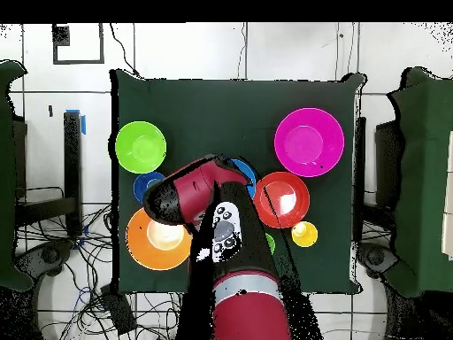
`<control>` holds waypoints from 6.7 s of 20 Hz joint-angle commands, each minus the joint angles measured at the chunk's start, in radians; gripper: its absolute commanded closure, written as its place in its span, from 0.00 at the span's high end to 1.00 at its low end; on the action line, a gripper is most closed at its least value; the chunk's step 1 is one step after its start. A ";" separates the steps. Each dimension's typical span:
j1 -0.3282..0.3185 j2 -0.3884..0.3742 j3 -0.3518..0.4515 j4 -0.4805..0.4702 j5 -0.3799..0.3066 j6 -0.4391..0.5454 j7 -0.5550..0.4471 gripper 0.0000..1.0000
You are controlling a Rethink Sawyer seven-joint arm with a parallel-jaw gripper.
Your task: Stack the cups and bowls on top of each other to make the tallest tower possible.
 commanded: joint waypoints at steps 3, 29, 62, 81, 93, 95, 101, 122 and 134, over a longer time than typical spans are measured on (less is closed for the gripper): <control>-0.034 0.032 0.172 -0.077 -0.079 -0.061 -0.287 0.00; -0.093 0.088 0.317 -0.203 -0.166 -0.021 -0.378 0.00; -0.136 0.123 0.366 -0.292 -0.195 -0.111 -0.540 0.00; -0.203 0.139 0.459 -0.323 -0.260 -0.122 -0.619 0.00; -0.207 0.171 0.457 -0.389 -0.267 -0.079 -0.716 0.00; -0.200 0.174 0.451 -0.402 -0.265 -0.069 -0.726 0.00; -0.200 0.155 0.427 -0.386 -0.254 -0.062 -0.727 0.00; -0.209 0.191 0.399 -0.485 -0.274 -0.019 -0.775 0.00; -0.240 0.200 0.357 -0.506 -0.289 -0.010 -0.757 0.00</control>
